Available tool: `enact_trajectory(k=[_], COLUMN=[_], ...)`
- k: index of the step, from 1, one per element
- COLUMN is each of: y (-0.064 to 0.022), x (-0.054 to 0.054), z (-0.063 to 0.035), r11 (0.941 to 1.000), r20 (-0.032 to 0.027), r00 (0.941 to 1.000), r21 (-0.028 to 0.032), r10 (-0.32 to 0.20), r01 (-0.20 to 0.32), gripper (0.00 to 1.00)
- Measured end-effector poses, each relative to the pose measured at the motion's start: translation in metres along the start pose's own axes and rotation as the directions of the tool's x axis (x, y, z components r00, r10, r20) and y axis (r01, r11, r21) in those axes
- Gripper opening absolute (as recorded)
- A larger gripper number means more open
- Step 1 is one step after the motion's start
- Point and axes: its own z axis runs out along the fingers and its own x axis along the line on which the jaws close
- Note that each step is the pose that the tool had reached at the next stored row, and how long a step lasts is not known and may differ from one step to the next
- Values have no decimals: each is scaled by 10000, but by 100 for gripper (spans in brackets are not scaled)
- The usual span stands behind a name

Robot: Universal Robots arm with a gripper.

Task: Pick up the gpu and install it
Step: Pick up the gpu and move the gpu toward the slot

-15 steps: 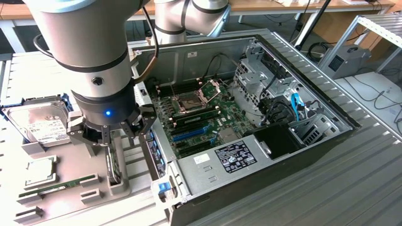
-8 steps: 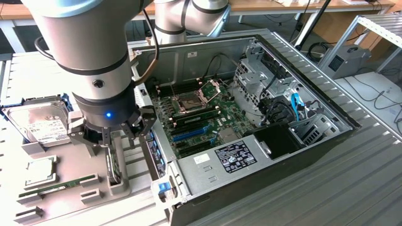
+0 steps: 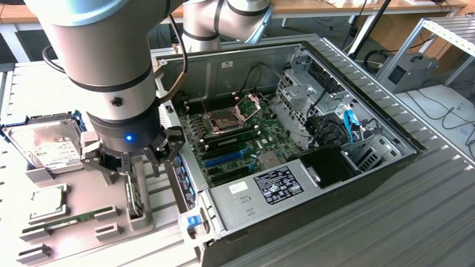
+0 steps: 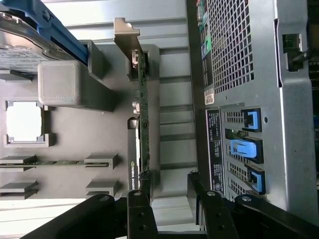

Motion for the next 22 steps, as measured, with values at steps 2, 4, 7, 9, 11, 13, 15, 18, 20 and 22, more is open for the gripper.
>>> enact_trajectory(k=[2, 4, 7, 9, 11, 13, 15, 18, 20, 22], y=[0, -1, -1, -2, -3, -3, -3, -4, -4, -4], x=[0, 0, 1, 1, 1, 2, 2, 2, 2, 2], z=[8, 16, 28, 42, 55, 63, 70, 82, 90, 100], r11=[10000, 10000, 10000, 10000, 10000, 10000, 10000, 10000, 10000, 10000], r20=[0, 0, 0, 0, 0, 0, 0, -1, 0, 0], r00=[10000, 10000, 10000, 10000, 10000, 10000, 10000, 10000, 10000, 10000], r21=[0, 0, 1, 0, 0, -1, 0, 0, 1, 0], r10=[0, 0, 0, 0, 0, 0, 0, -1, 0, 0], r01=[0, 0, 0, 0, 0, 0, 0, 1, 0, 0], gripper=[42, 42, 42, 42, 42, 42, 42, 42, 42, 42])
